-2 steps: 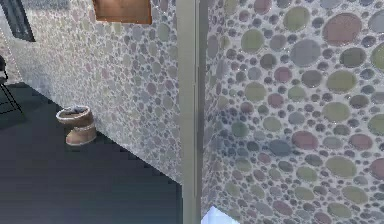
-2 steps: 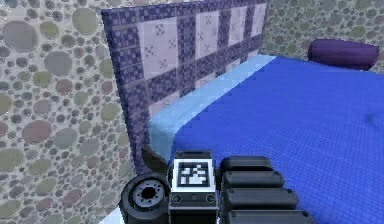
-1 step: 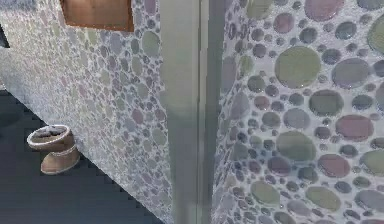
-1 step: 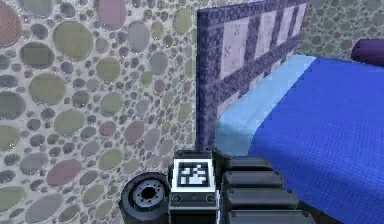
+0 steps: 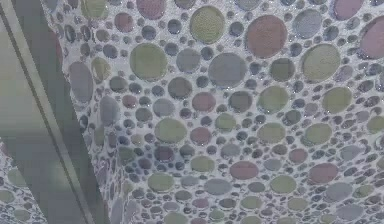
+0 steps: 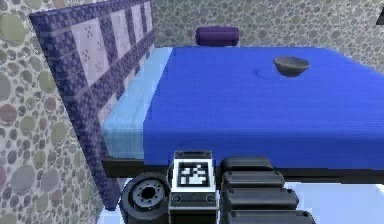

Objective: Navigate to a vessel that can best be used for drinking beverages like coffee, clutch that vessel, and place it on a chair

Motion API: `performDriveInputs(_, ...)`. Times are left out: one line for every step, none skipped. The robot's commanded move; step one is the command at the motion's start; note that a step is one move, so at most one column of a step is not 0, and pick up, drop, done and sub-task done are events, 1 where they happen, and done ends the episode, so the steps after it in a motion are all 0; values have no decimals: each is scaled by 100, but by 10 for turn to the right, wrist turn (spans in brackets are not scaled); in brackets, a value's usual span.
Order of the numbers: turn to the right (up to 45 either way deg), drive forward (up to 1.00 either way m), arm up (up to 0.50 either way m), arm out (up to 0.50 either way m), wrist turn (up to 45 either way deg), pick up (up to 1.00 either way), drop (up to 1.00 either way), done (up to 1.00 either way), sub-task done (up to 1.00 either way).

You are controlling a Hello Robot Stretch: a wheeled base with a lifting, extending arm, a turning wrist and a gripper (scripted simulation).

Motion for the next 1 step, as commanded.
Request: performDriveInputs(0,15,0,0,0,0,0,0,0)
